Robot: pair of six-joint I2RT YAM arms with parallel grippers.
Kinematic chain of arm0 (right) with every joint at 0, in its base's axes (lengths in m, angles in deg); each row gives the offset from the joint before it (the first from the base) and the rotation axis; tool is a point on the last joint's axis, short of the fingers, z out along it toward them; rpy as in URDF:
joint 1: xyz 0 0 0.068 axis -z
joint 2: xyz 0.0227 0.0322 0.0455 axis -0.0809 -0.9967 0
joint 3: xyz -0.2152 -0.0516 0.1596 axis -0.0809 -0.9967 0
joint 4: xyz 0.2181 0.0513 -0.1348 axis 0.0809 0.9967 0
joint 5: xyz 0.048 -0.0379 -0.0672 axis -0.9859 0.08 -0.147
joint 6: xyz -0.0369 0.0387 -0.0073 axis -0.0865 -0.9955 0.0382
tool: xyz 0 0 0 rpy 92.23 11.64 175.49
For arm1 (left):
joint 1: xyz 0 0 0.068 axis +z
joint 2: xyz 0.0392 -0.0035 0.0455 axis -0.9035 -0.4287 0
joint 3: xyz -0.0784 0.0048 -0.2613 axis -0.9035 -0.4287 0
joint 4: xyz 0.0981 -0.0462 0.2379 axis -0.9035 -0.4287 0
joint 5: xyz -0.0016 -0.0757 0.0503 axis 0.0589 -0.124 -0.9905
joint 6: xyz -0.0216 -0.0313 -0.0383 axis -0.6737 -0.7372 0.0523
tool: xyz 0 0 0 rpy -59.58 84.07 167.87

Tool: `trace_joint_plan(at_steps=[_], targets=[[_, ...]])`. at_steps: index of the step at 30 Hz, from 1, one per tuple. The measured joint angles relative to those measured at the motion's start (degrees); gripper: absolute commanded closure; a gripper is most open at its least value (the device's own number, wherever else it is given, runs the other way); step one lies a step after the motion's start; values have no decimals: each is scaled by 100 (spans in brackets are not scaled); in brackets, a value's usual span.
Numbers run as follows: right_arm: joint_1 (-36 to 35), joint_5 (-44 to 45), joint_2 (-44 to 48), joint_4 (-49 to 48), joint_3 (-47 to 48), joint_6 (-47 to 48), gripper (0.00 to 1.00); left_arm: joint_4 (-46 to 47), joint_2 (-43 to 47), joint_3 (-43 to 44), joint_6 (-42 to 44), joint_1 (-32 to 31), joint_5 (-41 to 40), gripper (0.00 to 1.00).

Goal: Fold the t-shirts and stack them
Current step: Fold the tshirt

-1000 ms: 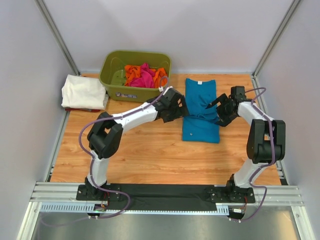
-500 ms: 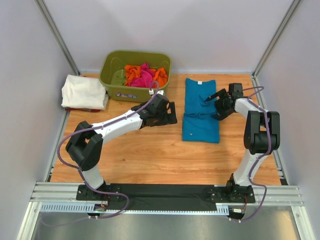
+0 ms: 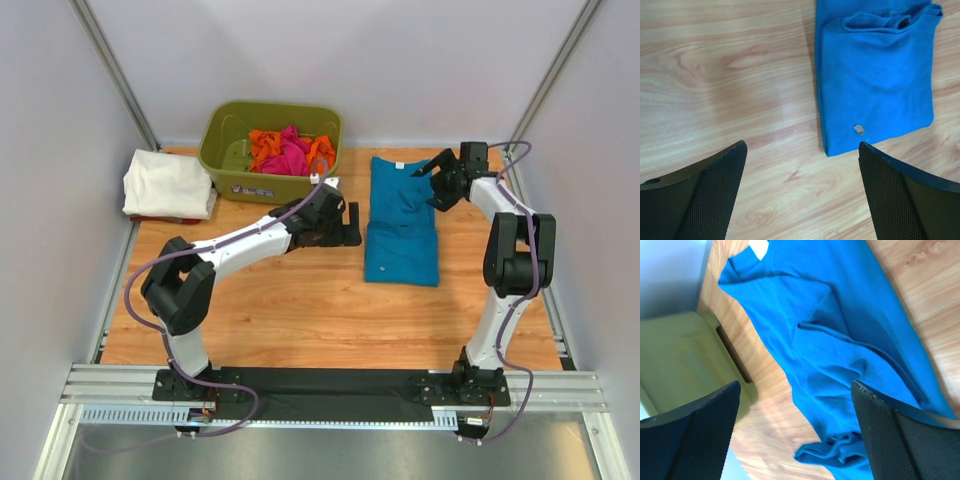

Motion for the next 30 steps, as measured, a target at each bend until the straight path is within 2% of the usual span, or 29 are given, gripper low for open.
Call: trace_joint_plan(at_steps=[2, 3, 4, 8, 9, 11, 14, 17, 24, 30], targets=[[0, 4, 144, 105, -28, 354, 15, 122, -146, 175, 85, 0, 162, 5], [0, 17, 262, 186, -44, 529, 21, 212, -225, 271, 107, 0, 240, 7], [0, 39, 442, 245, -94, 728, 22, 321, -319, 400, 111, 0, 286, 9], [11, 332, 1537, 455, -553, 1351, 32, 800, -835, 1034, -4, 0, 452, 32], [50, 398, 1851, 446, -695, 1462, 37, 944, -1003, 1204, -50, 0, 520, 36], [170, 487, 2315, 466, -909, 1572, 37, 1198, -1386, 1563, -149, 0, 678, 41], [538, 662, 2750, 540, -1239, 1635, 32, 1504, -1893, 1923, -315, 0, 909, 42], [813, 951, 2841, 822, -1449, 1703, 30, 1690, -2275, 2061, -555, 0, 1073, 42], [807, 1099, 2865, 1123, -1543, 1853, 30, 1954, -2846, 2175, -905, 0, 1196, 41], [804, 979, 2885, 1091, -1565, 1926, 29, 1875, -3615, 3351, -898, 0, 1047, 41]])
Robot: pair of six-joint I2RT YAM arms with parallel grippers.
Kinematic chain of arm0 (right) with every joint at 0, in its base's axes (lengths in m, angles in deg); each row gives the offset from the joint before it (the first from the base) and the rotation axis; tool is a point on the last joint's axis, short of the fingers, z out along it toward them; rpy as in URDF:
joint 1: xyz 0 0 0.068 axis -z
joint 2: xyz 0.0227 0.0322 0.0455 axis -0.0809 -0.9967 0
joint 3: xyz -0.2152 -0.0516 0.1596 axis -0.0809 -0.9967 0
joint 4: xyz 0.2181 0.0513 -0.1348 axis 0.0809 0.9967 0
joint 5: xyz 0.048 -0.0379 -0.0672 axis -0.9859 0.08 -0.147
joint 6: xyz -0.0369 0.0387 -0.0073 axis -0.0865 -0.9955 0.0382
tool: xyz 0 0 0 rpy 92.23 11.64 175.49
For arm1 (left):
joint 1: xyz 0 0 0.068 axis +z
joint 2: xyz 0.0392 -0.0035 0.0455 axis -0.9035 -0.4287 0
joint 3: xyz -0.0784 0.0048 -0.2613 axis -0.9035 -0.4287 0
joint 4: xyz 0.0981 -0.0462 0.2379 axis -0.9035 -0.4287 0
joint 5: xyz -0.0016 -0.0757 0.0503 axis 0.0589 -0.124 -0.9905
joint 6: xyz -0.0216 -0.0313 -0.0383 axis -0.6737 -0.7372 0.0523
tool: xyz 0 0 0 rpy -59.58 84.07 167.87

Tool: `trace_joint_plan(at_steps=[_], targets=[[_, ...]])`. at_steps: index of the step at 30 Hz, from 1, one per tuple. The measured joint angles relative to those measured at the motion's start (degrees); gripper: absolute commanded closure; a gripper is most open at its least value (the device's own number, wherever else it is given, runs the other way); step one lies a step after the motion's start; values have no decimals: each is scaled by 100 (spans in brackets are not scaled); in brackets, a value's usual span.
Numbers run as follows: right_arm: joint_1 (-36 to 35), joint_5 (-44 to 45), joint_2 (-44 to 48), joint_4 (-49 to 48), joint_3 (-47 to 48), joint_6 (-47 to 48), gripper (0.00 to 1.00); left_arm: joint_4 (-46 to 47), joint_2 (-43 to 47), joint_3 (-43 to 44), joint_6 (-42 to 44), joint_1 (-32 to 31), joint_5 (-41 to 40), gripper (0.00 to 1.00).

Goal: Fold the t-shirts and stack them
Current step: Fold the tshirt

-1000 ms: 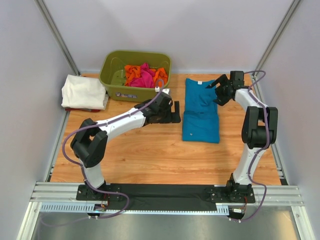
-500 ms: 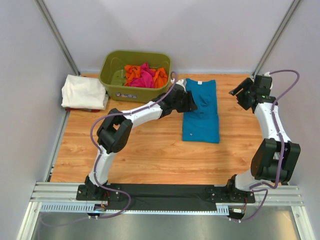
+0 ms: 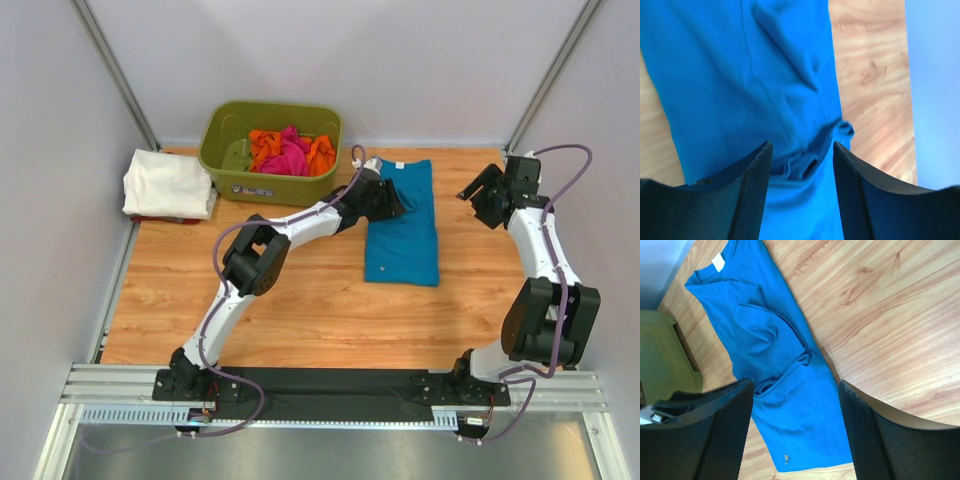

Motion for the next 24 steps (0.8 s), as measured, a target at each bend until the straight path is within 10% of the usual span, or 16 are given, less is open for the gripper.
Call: trace_joint_plan(at_steps=[11, 16, 24], targets=[[-2, -326, -195, 7, -144, 85, 28, -756, -247, 479, 87, 160, -743, 37], [-2, -546, -164, 44, -151, 188, 2, -1130, -227, 931, 748, 315, -737, 28], [-7, -638, 472, 142, -984, 249, 2, -1451, 1246, 627, 1384, 234, -824, 24]])
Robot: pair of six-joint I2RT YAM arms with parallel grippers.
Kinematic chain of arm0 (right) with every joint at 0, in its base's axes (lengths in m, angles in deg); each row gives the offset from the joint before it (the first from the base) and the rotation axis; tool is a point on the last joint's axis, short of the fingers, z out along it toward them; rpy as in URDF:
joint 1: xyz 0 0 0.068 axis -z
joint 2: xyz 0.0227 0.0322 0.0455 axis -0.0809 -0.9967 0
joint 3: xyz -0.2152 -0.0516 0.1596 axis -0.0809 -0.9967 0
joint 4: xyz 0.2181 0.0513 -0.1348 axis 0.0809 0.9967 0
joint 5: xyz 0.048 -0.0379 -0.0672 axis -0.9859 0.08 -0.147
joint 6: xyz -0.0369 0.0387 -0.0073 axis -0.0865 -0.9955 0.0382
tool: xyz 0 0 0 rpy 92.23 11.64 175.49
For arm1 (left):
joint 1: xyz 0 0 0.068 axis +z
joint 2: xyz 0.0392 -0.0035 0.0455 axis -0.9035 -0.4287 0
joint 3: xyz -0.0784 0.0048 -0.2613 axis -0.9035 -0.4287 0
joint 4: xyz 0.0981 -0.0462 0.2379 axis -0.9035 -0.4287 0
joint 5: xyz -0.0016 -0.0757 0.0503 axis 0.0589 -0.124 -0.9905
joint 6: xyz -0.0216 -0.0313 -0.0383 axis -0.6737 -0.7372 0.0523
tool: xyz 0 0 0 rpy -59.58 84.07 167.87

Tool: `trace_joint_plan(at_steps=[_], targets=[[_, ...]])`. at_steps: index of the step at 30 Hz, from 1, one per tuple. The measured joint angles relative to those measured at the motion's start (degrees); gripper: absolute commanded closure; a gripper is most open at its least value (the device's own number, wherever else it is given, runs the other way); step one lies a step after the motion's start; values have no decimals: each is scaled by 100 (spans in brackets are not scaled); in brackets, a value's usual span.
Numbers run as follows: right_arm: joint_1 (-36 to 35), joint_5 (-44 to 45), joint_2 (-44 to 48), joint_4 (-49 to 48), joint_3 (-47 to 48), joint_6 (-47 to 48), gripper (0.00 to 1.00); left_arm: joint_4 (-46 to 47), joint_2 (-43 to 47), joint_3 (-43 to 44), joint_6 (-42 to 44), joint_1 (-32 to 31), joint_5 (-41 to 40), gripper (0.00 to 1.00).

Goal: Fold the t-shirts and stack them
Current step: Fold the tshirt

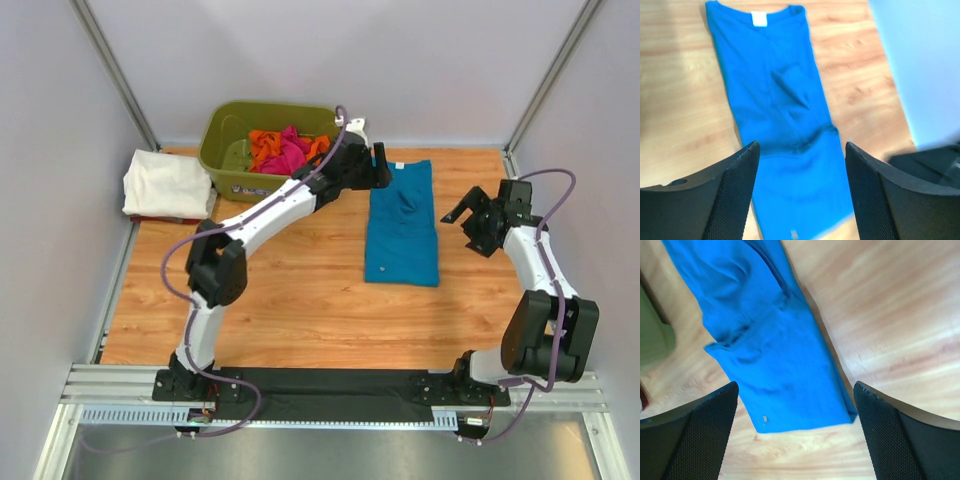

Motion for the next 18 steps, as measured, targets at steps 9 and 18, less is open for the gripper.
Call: trace_joint_plan(at_steps=[9, 18], targets=[[-9, -232, 293, 282, -1244, 87, 10, 22, 2424, -2979, -973, -925, -219, 24], [-11, -457, 505, 214, -2155, 184, 25, 216, 2157, -4802, -2135, -1080, -55, 29]])
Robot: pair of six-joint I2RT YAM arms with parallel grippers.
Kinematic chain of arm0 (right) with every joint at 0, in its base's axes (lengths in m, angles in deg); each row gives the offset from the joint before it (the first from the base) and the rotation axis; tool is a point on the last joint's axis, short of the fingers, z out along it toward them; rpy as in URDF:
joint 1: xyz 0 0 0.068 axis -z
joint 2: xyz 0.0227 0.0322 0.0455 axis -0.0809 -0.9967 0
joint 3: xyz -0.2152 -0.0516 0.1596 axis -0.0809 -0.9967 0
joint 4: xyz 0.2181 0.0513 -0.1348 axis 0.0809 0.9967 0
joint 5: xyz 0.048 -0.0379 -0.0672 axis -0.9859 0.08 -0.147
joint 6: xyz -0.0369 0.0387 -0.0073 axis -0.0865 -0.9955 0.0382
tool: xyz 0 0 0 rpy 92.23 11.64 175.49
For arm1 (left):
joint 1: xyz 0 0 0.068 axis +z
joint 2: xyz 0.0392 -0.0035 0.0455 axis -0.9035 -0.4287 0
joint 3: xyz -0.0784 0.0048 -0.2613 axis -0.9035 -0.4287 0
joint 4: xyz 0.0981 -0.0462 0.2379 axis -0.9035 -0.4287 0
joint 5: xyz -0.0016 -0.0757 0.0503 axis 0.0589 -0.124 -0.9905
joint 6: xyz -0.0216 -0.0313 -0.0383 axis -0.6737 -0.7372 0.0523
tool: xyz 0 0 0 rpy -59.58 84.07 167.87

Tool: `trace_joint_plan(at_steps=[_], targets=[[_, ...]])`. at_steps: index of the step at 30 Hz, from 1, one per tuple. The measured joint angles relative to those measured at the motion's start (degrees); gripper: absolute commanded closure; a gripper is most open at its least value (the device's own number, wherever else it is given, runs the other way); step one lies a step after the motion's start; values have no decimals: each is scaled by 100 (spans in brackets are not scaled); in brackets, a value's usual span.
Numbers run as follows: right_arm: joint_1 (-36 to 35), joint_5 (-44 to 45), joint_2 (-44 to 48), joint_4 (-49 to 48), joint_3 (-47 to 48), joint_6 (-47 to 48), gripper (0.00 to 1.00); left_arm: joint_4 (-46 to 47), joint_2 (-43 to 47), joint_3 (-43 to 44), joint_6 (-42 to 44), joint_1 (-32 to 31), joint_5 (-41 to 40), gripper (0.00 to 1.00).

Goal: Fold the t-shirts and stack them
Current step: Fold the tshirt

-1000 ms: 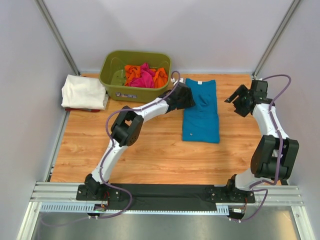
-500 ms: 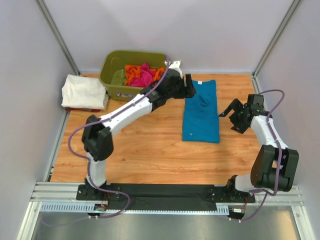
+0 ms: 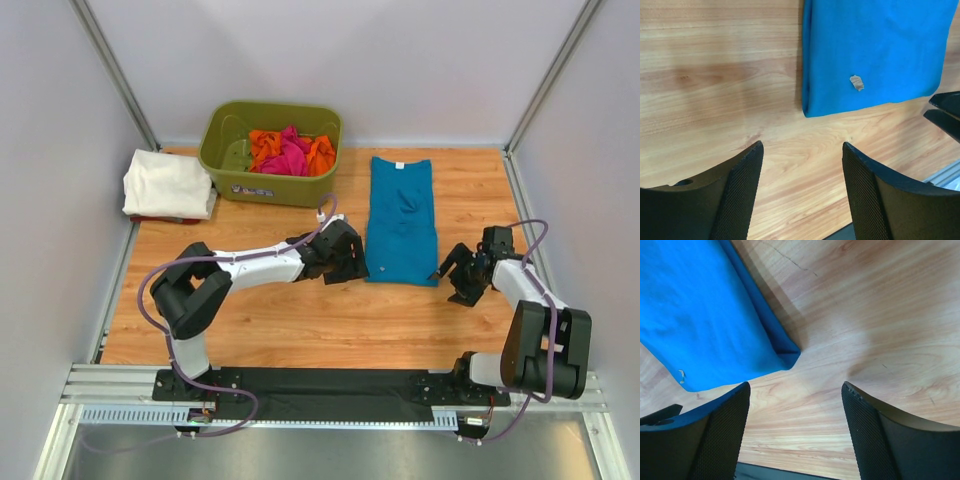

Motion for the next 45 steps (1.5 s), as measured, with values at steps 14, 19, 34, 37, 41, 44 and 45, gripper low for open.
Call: trace_joint_plan(at_steps=[14, 19, 34, 37, 41, 44, 45], targets=[[0, -374, -616, -599, 39, 22, 44, 669, -684, 160, -330, 15, 190, 35], [0, -411, -787, -675, 140, 24, 52, 590, -811, 363, -332, 20, 190, 40], [-44, -496, -986, -870, 155, 0, 66, 710, -1104, 452, -428, 155, 417, 55], [-46, -520, -1029, -898, 160, 2, 76, 778, -1161, 496, -431, 160, 503, 63], [-48, -496, -1104, -905, 170, 24, 96, 789, -1259, 527, -455, 160, 533, 100], [-59, -474, -1117, -903, 175, 26, 100, 715, -1270, 560, -431, 166, 516, 100], [-59, -470, -1117, -903, 175, 26, 100, 678, -1270, 575, -428, 168, 509, 100]])
